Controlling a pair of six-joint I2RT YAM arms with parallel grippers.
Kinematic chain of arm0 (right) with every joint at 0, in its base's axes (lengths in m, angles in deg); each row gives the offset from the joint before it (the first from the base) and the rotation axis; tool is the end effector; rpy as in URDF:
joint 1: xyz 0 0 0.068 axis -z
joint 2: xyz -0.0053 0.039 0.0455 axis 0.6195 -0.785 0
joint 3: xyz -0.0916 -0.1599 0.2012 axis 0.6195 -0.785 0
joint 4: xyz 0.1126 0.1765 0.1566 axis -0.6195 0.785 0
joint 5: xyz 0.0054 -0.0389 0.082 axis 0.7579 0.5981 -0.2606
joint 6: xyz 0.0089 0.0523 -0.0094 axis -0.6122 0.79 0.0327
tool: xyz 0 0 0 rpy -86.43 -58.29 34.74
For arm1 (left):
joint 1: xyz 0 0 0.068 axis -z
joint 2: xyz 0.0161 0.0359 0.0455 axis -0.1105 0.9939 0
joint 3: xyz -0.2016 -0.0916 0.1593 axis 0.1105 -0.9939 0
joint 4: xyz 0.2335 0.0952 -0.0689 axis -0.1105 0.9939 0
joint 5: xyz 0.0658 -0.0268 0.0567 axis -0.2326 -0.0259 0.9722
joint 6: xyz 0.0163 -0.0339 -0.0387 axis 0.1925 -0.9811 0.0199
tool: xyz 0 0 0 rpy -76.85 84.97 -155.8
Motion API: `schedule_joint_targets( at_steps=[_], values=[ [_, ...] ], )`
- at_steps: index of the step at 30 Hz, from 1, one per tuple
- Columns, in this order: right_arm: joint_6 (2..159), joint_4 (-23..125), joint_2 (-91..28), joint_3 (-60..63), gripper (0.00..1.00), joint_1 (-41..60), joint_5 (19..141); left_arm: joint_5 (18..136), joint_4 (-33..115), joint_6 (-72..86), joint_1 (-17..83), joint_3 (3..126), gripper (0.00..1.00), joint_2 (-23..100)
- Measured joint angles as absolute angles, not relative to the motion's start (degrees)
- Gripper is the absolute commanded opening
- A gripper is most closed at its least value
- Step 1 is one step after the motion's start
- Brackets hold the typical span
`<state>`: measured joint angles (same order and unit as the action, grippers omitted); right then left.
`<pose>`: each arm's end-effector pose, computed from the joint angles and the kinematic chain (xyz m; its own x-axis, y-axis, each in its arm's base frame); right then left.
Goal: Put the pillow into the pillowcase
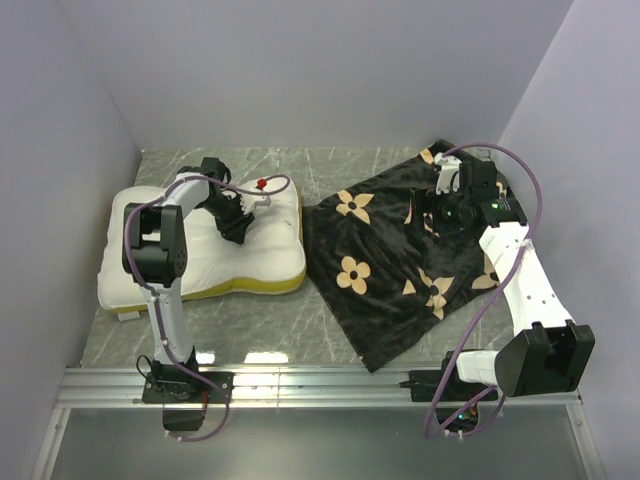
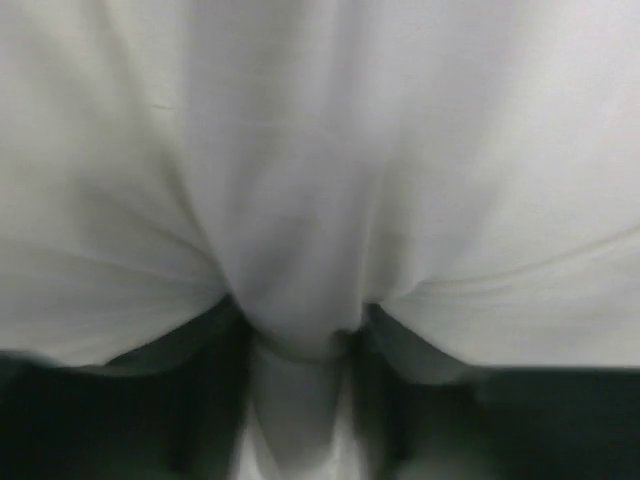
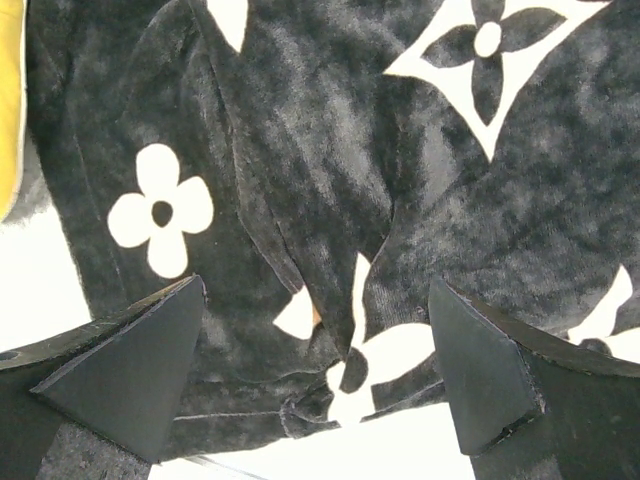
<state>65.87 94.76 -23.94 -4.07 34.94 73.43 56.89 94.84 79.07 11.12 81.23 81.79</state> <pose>0.2653 0.0245 0.3318 -0.7042 -0.1690 -0.6896 -0.3212 0.9420 0.0971 0.4016 -0.0504 0.1690 -0.3609 0.8011 -0.4774 0.9287 0.3553 -0.1058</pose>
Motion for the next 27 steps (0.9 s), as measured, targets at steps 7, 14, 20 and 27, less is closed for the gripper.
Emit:
schedule_joint_targets(
  at_steps=[7,14,20,27],
  values=[
    [65.85,94.87,-23.97,-4.07,0.94,34.92,73.34,57.37,98.49,76.38,11.12,86.56,0.00,83.76],
    [66.18,94.19,-27.27,-3.76,0.70,32.95,73.60,52.49,101.35,70.26,7.73,86.45,0.00,77.35],
    [66.95,91.75,-33.89,-3.76,0.66,26.94,76.59,50.22,102.10,62.09,5.94,82.45,0.00,64.52],
    [68.30,88.77,-45.91,-0.40,0.59,22.31,80.66,46.44,98.12,51.35,7.21,67.11,0.00,50.69]
  ],
)
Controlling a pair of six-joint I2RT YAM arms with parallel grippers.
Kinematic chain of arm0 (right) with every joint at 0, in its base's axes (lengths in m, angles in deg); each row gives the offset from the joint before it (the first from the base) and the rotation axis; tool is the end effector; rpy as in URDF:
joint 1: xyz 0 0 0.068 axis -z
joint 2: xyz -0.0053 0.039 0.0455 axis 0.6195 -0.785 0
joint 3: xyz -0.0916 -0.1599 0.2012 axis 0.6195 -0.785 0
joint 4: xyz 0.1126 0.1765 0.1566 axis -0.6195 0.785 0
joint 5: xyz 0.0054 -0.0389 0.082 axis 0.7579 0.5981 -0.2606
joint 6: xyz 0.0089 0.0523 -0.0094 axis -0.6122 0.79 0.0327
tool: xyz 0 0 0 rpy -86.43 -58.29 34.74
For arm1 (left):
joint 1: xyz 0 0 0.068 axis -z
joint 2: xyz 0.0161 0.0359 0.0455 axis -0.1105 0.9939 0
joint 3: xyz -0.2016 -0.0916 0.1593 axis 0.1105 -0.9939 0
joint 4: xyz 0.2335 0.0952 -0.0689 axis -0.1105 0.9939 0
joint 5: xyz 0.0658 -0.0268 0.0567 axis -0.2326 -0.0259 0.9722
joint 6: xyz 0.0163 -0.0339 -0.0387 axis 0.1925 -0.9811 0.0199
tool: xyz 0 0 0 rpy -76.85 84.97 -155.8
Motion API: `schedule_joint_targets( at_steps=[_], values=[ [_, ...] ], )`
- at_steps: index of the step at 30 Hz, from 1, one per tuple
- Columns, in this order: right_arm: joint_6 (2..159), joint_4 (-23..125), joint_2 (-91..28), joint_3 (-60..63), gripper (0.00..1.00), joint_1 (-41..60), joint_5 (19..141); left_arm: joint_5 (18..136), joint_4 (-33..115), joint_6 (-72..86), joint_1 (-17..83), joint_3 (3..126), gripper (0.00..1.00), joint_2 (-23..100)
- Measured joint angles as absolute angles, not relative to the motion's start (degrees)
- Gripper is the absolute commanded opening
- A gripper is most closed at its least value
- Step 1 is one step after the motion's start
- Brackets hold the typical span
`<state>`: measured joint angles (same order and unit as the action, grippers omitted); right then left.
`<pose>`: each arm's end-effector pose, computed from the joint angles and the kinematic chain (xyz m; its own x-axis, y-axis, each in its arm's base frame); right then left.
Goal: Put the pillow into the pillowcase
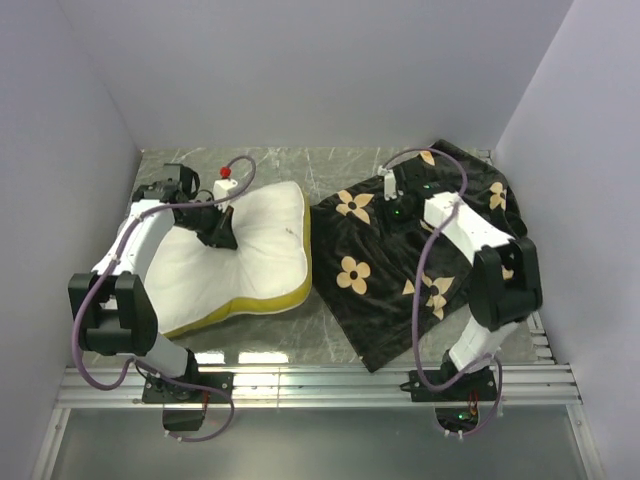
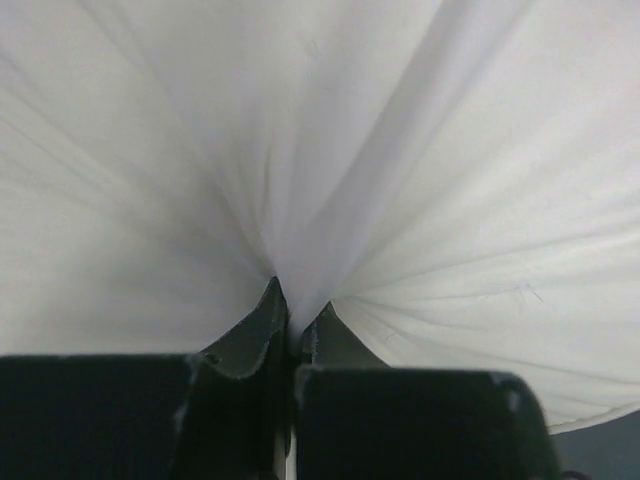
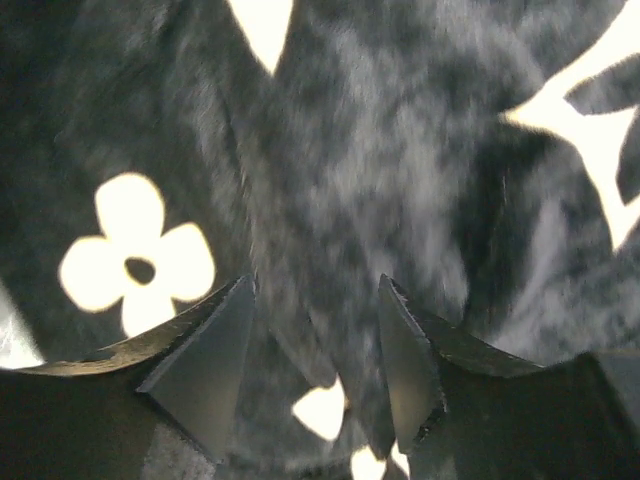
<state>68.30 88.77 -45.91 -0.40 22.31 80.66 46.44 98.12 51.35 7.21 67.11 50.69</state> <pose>0.3350 0.1007 0.2467 -0.8007 -0.3218 -0.5052 -0.4079 0.9106 0.0665 0.2995 -0.0267 0.2853 -0.6459 0.4346 -0.6277 0.7099 0.6444 -0.2843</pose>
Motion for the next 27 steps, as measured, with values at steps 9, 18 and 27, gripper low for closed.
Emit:
schedule_joint_targets(
  at_steps=[9,18,27],
  values=[
    [68.50,85.74,-58.52,6.66,0.54,18.42,85.03,46.15,95.61,47.03,7.23,60.25,0.00,49.68],
    [67.10,86.28,-63.09,9.42,0.66,17.83,84.29,45.19,95.67,47.29,7.17,60.79,0.00,49.72],
    [66.14,87.90,-65.38,12.61,0.00,17.26,88.03,45.48,95.67,49.47,8.43,61.51,0.00,50.91]
  ],
)
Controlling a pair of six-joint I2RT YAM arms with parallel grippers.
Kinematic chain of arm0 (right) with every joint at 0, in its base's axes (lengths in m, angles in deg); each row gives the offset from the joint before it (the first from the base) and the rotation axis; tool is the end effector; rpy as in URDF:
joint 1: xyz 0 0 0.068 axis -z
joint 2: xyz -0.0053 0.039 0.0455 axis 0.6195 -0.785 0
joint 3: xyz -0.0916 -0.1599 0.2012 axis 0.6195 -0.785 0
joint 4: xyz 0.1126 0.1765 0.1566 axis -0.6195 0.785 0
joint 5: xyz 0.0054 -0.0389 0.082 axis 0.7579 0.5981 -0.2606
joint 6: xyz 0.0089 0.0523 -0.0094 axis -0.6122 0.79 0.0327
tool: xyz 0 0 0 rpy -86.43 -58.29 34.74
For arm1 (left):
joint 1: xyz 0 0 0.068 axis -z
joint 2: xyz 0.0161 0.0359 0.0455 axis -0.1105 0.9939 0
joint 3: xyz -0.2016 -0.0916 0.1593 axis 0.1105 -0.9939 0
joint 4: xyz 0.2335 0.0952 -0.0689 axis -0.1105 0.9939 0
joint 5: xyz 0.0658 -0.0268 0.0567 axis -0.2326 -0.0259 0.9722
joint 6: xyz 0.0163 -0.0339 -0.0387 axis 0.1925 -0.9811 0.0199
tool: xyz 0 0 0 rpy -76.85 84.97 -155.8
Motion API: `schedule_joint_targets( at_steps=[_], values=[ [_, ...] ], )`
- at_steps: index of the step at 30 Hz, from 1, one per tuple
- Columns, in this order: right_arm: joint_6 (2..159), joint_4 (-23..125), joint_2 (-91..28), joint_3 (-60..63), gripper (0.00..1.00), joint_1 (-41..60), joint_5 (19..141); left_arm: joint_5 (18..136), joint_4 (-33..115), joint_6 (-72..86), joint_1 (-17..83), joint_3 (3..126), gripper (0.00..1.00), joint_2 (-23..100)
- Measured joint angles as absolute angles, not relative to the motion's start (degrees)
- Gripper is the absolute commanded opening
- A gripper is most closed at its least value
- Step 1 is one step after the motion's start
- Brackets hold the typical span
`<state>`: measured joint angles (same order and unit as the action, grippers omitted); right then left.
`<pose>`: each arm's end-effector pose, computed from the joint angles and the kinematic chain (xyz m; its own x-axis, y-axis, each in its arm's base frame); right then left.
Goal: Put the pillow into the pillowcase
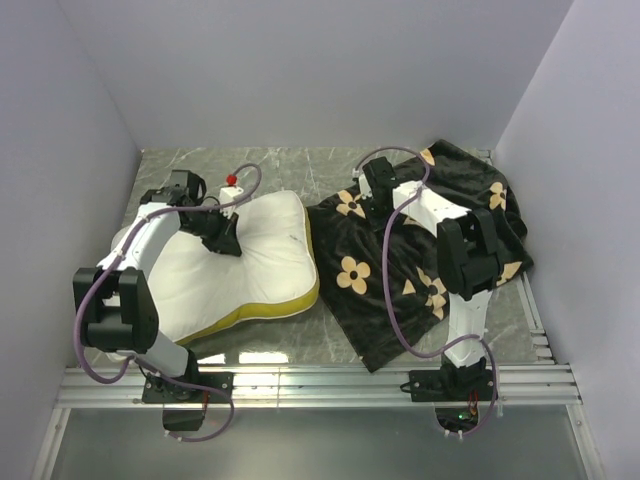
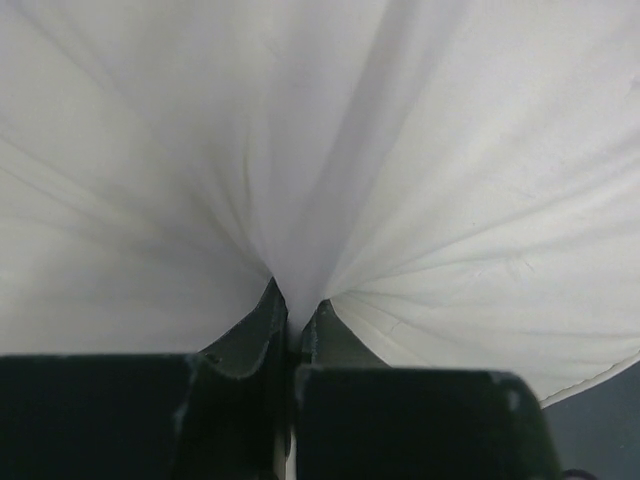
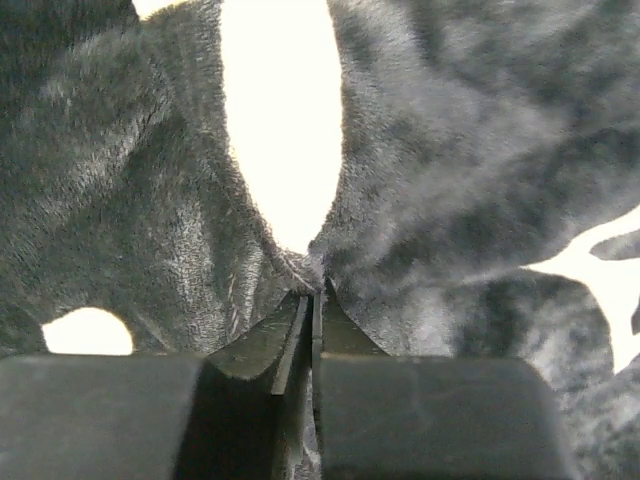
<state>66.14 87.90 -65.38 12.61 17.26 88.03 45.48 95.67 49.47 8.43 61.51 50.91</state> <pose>0.3930 0.1511 0.1902 -0.7986 -0.4433 -0.4071 -0.4643 0.8842 -0.0519 0.2931 -0.0334 0.2580 -0.6931 0.4232 -0.5836 0.6863 0.6350 -0.3546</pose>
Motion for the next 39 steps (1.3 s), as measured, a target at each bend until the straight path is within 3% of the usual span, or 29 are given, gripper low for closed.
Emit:
schedule_joint_targets(
  at_steps=[12,22,34,39],
  values=[
    [67.08,92.71,-58.04,13.83,0.00,18.03,86.41,46.92,94.95,54.81,21.42,64.55,0.00,52.28],
    [68.72,95.11,-52.34,15.78,0.00,21.76,78.47,41.94,87.02,48.56,36.08,64.99,0.00,59.19],
    [68.06,95.92,-44.66,10.47,0.00,22.31,67.96,40.30,66.84,26.61,38.77,75.31,0.00,73.18],
    [68.04,94.94,-44.49,8.70,0.00,22.46,66.96,45.91,57.25,13.96,38.58,76.31,0.00,77.81]
  ],
)
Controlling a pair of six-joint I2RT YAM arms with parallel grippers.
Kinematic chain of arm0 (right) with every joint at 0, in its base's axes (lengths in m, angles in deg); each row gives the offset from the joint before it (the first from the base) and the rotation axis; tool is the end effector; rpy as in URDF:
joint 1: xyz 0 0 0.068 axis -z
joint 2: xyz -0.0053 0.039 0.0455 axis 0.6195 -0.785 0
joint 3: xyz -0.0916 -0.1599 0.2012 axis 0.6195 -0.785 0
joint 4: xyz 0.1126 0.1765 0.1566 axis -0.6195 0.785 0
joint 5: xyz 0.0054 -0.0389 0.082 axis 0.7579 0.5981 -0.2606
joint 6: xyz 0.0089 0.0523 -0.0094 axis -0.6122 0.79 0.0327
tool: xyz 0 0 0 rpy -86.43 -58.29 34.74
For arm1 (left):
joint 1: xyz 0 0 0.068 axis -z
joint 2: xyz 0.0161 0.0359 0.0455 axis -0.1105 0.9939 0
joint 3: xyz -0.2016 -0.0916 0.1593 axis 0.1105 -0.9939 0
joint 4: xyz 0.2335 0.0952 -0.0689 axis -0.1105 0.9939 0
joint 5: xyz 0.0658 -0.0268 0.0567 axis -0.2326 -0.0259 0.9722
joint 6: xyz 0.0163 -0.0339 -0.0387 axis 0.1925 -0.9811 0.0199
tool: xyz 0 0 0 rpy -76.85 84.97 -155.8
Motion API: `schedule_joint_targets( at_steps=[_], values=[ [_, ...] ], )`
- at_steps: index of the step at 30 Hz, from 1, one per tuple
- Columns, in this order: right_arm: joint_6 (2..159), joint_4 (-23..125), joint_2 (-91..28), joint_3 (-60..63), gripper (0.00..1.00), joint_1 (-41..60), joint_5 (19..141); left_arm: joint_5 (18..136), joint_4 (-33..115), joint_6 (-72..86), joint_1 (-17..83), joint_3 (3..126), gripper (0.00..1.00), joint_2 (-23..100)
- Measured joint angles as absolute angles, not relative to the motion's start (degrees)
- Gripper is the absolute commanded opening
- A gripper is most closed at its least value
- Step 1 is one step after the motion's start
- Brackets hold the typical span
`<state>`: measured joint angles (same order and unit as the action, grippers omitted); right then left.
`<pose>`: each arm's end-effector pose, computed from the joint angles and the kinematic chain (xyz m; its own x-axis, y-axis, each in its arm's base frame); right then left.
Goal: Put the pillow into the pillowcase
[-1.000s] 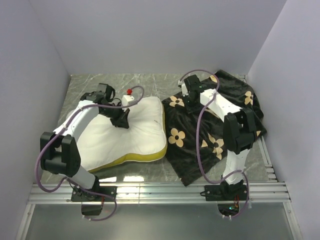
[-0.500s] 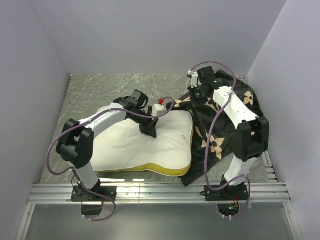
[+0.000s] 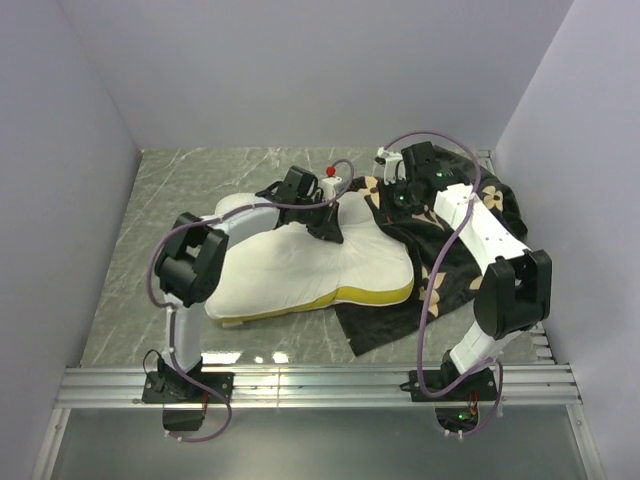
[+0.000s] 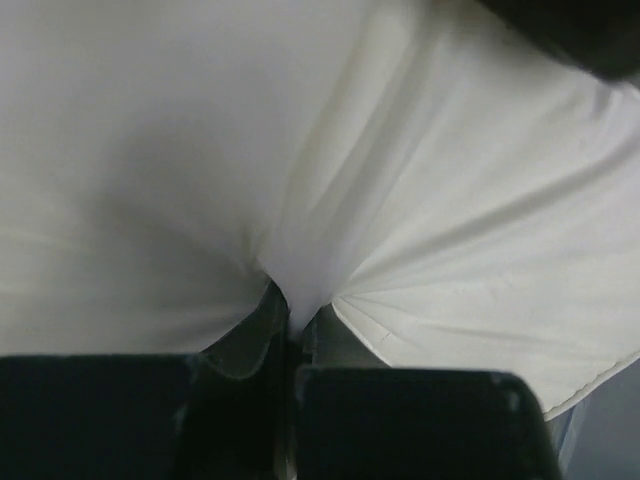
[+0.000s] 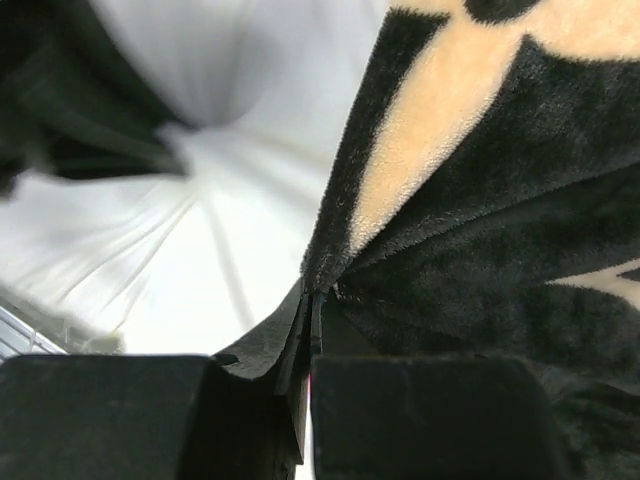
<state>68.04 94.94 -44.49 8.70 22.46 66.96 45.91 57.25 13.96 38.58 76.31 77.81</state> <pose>0.3344 0.1081 0.2996 -0.7502 -0.3040 -0.5872 -0.5219 0.8175 0.2435 0.3631 -0.2556 0.2055 -0.6595 0.3452 -0.6677 0.7413 0.4460 -0.5016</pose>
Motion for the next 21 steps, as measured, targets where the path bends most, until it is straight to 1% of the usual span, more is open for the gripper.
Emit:
schedule_joint_targets(
  at_steps=[3,4,5,6,7,8,9,10,11,12,14,15,17,20,21],
  values=[
    [68.06,94.50,-44.53,8.59,0.00,22.59,66.69,49.08,54.82,8.43,38.47,80.35,0.00,83.97],
    [68.08,94.30,-44.53,8.59,0.04,22.81,66.61,49.32,53.97,7.27,38.44,81.32,0.00,85.61],
    [68.19,94.24,-44.55,8.59,0.11,23.23,66.65,49.37,52.94,6.15,38.40,81.86,0.01,86.82],
    [68.45,94.28,-44.71,8.61,0.16,23.60,66.76,49.13,51.89,5.08,38.33,81.88,0.11,87.30],
    [68.58,94.46,-44.88,8.67,0.32,24.21,66.87,48.84,51.24,4.41,38.25,81.86,0.18,87.36],
    [69.00,94.65,-45.06,8.67,0.39,24.85,66.98,48.69,50.62,4.06,38.14,81.86,0.25,87.32],
    [69.15,95.26,-45.23,8.67,0.43,25.96,67.00,48.43,49.71,3.84,37.98,81.86,0.43,87.21],
    [69.39,96.07,-45.36,8.67,0.61,27.62,66.96,48.14,48.61,3.88,37.72,81.86,0.51,87.21],
    [69.74,96.71,-45.38,8.65,0.64,29.30,66.91,47.79,48.18,4.21,37.44,81.86,0.57,87.14],
    [69.57,97.34,-45.32,8.65,0.64,31.62,66.67,47.27,48.35,4.76,37.13,81.84,0.67,86.77],
    [69.22,98.04,-44.84,8.11,0.64,37.17,66.74,46.77,49.58,7.20,36.80,81.75,0.74,85.70],
    [69.02,98.26,-44.25,7.25,0.63,39.47,66.82,46.61,50.89,9.15,36.72,81.53,0.94,84.39],
    [68.61,98.98,-42.02,3.73,0.61,43.84,67.72,46.22,54.03,14.00,36.67,80.88,0.96,81.46],
    [67.80,100.84,-37.19,-3.96,0.57,45.30,68.51,46.02,59.72,22.68,37.13,80.81,0.98,76.37],
    [67.58,101.36,-35.83,-6.56,0.52,44.91,68.46,45.94,61.20,25.74,37.70,80.81,0.98,74.64]
  ],
)
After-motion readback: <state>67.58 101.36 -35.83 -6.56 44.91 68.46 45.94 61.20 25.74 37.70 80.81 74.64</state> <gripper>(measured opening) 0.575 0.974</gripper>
